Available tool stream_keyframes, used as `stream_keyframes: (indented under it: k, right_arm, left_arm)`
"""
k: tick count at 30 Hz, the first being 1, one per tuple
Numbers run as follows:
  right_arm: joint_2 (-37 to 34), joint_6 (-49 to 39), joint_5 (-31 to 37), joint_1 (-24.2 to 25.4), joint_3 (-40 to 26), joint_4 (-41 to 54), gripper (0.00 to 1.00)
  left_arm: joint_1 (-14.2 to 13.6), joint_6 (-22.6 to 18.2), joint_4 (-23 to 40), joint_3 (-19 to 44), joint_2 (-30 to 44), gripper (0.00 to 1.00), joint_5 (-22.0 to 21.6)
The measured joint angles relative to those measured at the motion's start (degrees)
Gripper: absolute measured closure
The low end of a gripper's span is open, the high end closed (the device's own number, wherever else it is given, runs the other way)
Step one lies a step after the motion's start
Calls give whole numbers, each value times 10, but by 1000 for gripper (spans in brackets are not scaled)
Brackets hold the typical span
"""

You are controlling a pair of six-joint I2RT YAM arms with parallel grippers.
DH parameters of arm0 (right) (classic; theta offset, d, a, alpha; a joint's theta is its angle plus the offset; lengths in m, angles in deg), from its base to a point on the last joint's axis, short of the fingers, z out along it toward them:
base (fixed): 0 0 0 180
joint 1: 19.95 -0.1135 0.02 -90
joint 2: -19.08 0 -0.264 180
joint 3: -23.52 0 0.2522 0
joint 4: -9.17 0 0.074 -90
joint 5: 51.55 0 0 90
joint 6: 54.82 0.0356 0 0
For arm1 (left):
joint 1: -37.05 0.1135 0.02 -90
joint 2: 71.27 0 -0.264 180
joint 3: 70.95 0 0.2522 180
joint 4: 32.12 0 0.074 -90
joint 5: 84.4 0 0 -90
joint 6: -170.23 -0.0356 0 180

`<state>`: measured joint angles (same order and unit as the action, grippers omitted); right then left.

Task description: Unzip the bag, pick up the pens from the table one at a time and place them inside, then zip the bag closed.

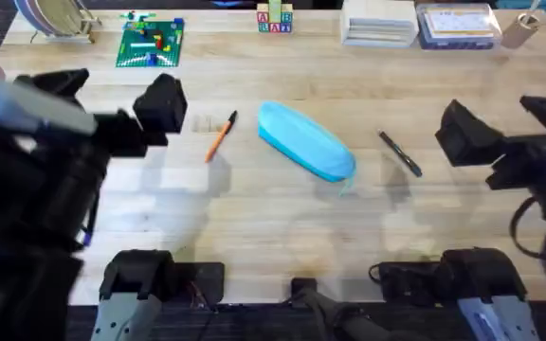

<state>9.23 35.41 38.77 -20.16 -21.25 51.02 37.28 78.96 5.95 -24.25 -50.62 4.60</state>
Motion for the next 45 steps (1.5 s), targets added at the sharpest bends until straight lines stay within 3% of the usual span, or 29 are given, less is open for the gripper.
stream_keyframes:
  k: [12,22,32,45]
  right_arm:
    - [-177,2,0,0,-180,148,4]
    - [-290,11,-2,0,-294,274,4]
    - [-398,30,-4,0,-357,385,4]
    - [-467,37,-41,0,-359,398,5]
  left_arm:
    - [0,-16,140,210,262,9,31]
    - [0,-18,230,338,402,10,47]
    - [0,-18,240,354,446,10,64]
    - [0,-18,246,354,447,7,73]
